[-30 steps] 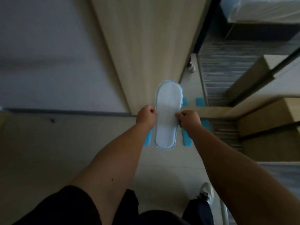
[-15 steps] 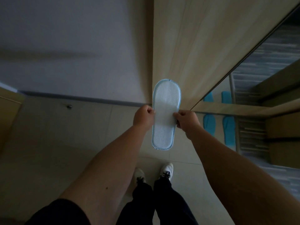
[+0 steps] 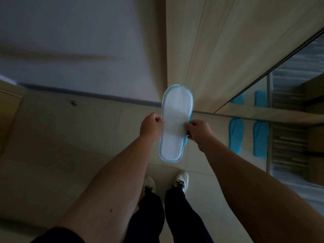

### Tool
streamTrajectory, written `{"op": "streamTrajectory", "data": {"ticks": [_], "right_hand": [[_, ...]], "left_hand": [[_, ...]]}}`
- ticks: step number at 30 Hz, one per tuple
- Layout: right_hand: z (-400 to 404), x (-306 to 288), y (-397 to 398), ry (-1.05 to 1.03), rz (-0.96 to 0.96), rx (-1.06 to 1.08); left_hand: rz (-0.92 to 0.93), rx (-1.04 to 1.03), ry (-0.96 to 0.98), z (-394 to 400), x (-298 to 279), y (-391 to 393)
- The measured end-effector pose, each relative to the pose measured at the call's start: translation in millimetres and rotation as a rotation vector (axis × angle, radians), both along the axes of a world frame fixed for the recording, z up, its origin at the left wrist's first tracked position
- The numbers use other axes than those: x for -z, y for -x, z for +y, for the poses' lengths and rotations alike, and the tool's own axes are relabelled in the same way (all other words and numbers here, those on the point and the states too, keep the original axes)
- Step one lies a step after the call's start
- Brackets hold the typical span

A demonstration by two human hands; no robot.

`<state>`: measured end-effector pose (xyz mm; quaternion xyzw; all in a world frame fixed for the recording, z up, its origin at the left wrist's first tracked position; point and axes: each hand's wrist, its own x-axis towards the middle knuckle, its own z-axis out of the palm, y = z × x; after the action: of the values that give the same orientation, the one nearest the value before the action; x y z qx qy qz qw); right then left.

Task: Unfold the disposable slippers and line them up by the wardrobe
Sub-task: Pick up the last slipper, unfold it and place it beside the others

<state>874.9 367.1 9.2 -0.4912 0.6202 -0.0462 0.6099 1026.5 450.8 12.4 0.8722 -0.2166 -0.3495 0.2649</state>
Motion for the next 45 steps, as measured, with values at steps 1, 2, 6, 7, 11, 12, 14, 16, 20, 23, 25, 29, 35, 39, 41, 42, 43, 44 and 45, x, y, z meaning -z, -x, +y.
{"op": "streamTrajectory", "data": {"ticks": [1, 2, 6, 7, 11, 12, 14, 16, 20, 23, 25, 29, 35, 39, 41, 42, 43, 44, 45], "right_hand": [[-0.8, 5.6, 0.4, -0.010, -0.008, 0.008], [-1.6, 11.5, 0.9, -0.021, -0.015, 0.014], [-1.8, 33.5, 1.2, -0.052, -0.022, 0.018], [-1.7, 37.1, -0.3, -0.039, -0.020, 0.023], [1.8, 54.1, -13.0, 0.249, 0.132, -0.066], [5.4, 56.9, -18.0, 0.324, 0.181, -0.113], [16.2, 64.9, -28.6, 0.435, 0.220, -0.191], [27.9, 73.6, -36.8, 0.500, 0.202, -0.259], [41.1, 87.2, -35.1, 0.596, 0.113, -0.393], [45.5, 100.2, -34.2, 0.694, 0.057, -0.466], [47.0, 110.1, -36.0, 0.702, 0.025, -0.447], [28.9, 145.1, -35.5, 0.518, 0.130, -0.219], [-2.7, 233.8, -53.7, -0.024, 0.011, -0.042], [-9.6, 305.8, -70.7, -0.025, -0.006, -0.019], [-10.1, 342.0, -76.8, 0.000, 0.015, -0.002], [-9.6, 360.6, -79.2, 0.019, 0.027, 0.005], [-8.5, 378.6, -81.6, 0.034, 0.037, 0.013], [-8.2, 395.7, -84.2, 0.045, 0.045, 0.022], [-8.6, 412.7, -87.2, 0.053, 0.055, 0.029]], "left_hand": [[-0.001, 0.001, -0.001, -1.0, 6.1, 0.1], [-0.001, 0.002, -0.003, -1.8, 12.3, 0.1], [-0.003, 0.008, -0.021, -3.3, 35.5, 0.1], [-0.014, 0.005, -0.027, -3.2, 39.9, -0.1], [0.061, -0.023, 0.021, -8.1, 64.2, 1.8], [0.155, -0.030, 0.066, -11.3, 69.4, 4.4], [0.344, -0.060, 0.163, -18.4, 76.7, 10.3], [0.442, -0.079, 0.226, -20.9, 84.4, 11.9], [0.556, -0.089, 0.268, -11.6, 102.8, -2.8], [0.629, -0.078, 0.262, -2.7, 120.3, -13.2], [0.600, -0.096, 0.232, 2.3, 134.6, -20.4], [0.569, -0.060, 0.165, 8.8, 165.7, -39.4], [0.529, -0.072, 0.146, -1.8, 239.7, -64.3], [0.483, -0.119, 0.120, -4.7, 311.9, -79.9], [0.434, -0.122, 0.100, -5.8, 349.0, -87.3], [0.389, -0.099, 0.087, -7.7, 367.1, -90.6], [0.330, -0.063, 0.074, -9.9, 384.9, -93.4], [0.268, -0.020, 0.063, -12.8, 401.2, -95.7], [0.207, 0.022, 0.055, -16.5, 416.1, -97.2]]}}
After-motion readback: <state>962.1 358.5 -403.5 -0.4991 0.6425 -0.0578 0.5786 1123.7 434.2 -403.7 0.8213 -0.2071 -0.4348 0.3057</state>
